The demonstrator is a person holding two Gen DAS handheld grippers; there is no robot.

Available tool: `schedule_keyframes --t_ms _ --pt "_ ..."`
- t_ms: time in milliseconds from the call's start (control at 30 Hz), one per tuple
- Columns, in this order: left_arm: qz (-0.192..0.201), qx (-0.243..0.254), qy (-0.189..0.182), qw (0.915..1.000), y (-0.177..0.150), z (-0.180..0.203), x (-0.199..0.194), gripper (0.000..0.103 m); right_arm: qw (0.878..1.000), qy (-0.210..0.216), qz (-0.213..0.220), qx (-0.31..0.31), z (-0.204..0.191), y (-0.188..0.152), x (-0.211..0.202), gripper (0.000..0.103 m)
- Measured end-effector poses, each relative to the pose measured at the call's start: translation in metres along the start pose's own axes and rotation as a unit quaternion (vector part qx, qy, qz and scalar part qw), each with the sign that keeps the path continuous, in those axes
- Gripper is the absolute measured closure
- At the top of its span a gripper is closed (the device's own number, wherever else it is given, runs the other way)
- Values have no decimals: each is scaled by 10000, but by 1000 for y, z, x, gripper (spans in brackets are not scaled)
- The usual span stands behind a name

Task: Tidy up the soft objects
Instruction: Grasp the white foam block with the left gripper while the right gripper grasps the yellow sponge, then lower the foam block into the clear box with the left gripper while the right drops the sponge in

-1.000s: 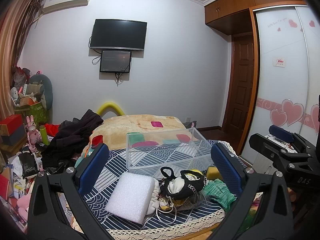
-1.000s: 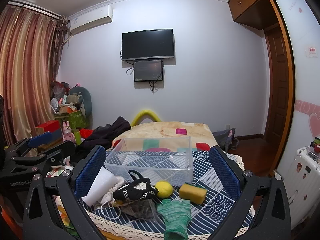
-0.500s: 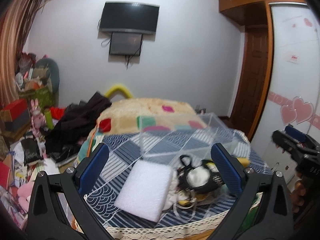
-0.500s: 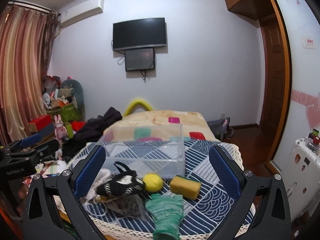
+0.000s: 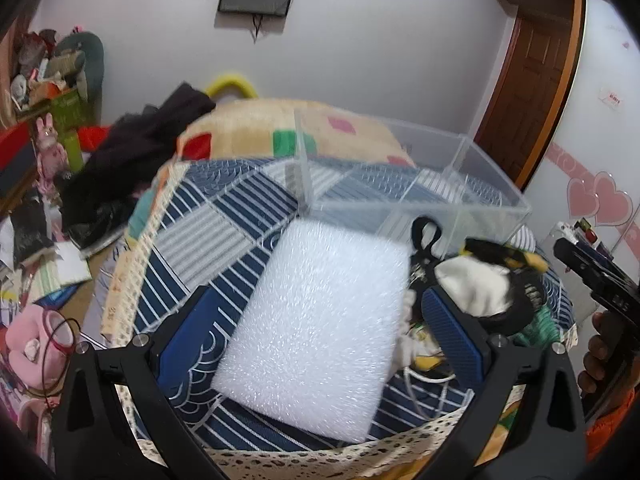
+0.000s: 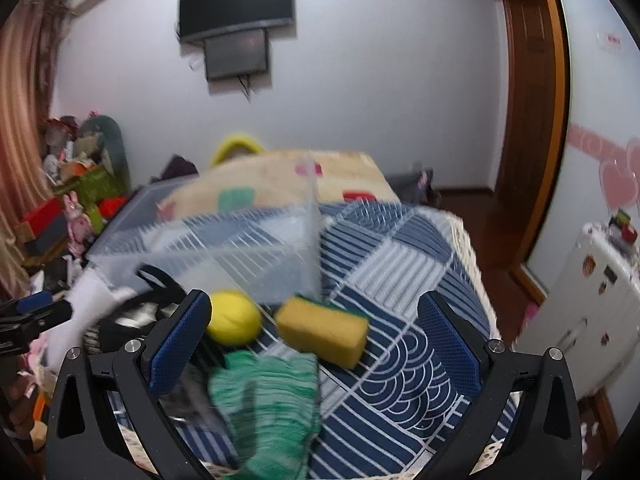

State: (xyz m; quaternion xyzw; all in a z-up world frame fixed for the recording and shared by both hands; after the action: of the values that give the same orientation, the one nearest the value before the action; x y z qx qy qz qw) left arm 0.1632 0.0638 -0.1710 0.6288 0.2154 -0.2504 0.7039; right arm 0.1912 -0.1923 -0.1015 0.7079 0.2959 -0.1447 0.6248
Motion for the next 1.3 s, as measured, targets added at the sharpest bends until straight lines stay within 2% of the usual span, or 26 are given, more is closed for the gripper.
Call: schedule_keyframes --t_ms 167,300,367,433,467,567,600,833,1100,1300 --pt "-342 -158 -138 9992 -15 -4 26 0 9989 -169 -418 144 13 -13 23 0" --pt "-468 -265 -326 9980 -22 -4 35 0 9975 -121 -668 198 15 -22 35 1" --pt "-453 -276 -371 9979 -22 -3 37 0 9968 -15 -776 194 9 -25 39 8" --pt "-422 -277 -443 9977 -21 -1 37 10 9965 0 -813 168 7 -27 40 15" --pt "-417 -252 -460 9978 -21 1 36 10 9964 -15 -836 167 6 -28 41 16" --pt "-356 -179 -407 9984 -18 4 33 13 9954 10 -930 211 5 -31 46 35" --pt "-327 -149 -381 9986 -17 4 31 14 9951 10 -964 224 6 -32 47 37" --pt "-75 -35 -52 10000 -9 -3 10 14 9969 85 -726 277 12 -27 23 39" --pt "469 7 190 9987 16 -12 -29 14 9989 344 -184 242 -1 4 -11 39" --pt "806 232 310 9960 45 -2 -41 14 9975 642 279 55 -29 37 -29 38"
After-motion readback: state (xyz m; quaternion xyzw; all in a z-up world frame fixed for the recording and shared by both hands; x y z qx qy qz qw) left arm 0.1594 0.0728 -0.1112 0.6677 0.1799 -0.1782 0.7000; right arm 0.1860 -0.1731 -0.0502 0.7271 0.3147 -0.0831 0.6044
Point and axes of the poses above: each gripper's, at about its wrist camera, not at the fingertips, and x roughly the way its jaws point, z to its right, y to its top, the point moved 9 cm from there along x, roughly the way its jaws point, and after that the axes turned 8 degrees about x, right-handed, at the moved point
